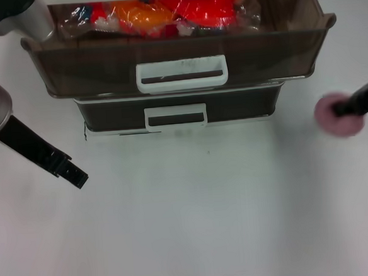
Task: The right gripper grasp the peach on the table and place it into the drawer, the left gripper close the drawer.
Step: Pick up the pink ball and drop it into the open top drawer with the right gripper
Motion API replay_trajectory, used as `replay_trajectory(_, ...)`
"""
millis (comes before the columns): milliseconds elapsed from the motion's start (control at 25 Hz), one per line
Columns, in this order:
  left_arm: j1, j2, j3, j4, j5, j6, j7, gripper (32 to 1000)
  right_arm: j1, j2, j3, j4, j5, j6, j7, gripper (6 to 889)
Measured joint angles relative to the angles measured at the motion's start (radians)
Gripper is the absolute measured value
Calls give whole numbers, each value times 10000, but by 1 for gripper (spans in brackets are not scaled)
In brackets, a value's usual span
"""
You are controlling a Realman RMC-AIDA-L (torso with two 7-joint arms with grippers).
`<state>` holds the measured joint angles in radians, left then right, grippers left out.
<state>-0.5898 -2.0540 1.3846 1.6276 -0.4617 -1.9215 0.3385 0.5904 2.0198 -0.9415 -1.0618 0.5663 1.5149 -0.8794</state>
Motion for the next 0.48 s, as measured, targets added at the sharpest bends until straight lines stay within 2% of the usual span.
replay_trajectory(120, 51, 9, -10, 0, 1, -23, 12, 799, -102, -65, 891, -1492, -42, 779, 123, 41)
replay_trajectory(320, 56, 28, -19, 0, 0, -49, 30, 799, -106, -318, 2283, -4214, 86, 2121, 366, 42)
replay_trajectory(400, 54, 30, -31, 0, 0, -52, 42, 799, 25, -420, 2643, -5084, 369, 2559, 445, 42)
replay_trajectory(480, 43, 31, -31, 0, 0, -54, 46, 799, 183, -578, 2719, -5747, 828, 2870, 672, 42)
